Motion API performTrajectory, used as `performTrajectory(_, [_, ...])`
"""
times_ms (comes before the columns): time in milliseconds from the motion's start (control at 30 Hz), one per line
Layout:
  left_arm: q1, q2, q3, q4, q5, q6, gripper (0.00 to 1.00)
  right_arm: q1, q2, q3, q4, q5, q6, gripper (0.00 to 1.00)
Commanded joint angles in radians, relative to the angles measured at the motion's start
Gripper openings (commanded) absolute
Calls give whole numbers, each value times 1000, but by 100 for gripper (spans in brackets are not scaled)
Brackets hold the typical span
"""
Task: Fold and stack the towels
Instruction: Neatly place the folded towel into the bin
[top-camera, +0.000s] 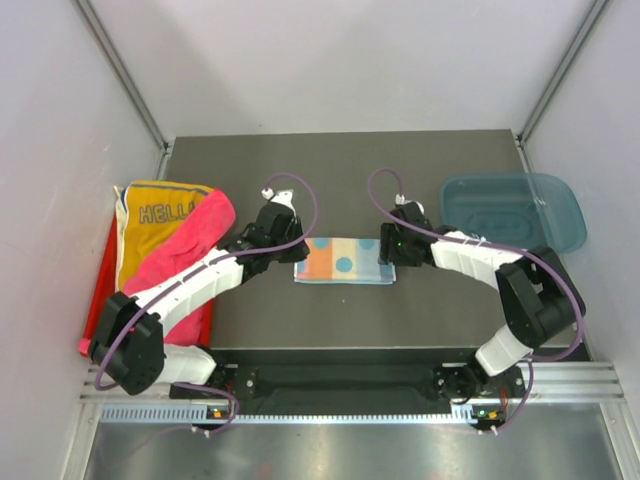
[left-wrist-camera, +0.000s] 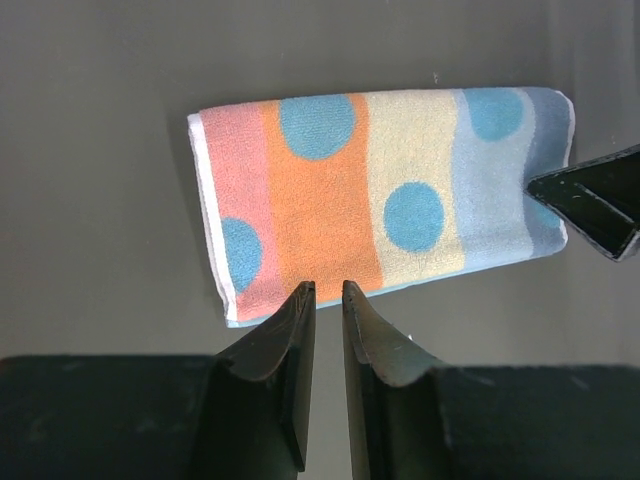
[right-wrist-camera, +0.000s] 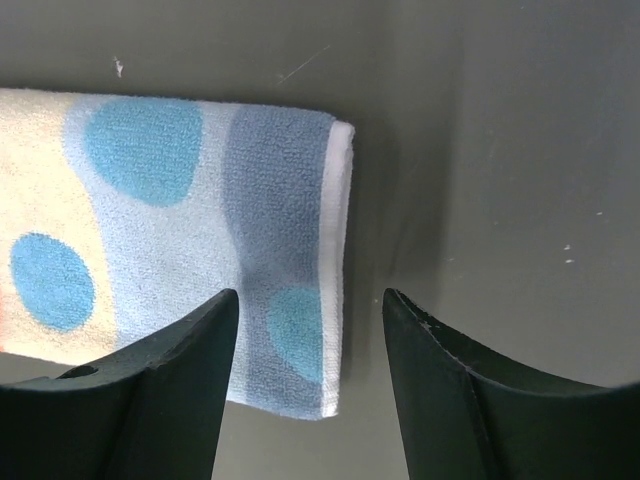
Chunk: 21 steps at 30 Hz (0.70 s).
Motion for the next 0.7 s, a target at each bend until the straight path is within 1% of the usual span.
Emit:
performTrajectory(0, [-5,-38,9,14,27,9,22,28,8,29,27,29,22,60])
performTrajectory(400, [-12,-28,-15,42,35,-5,23,53,29,26,31,51,56,60])
performTrajectory(667, [-14,-54,-20,36,34,-5,23,94,103,81,-28,103,70,58])
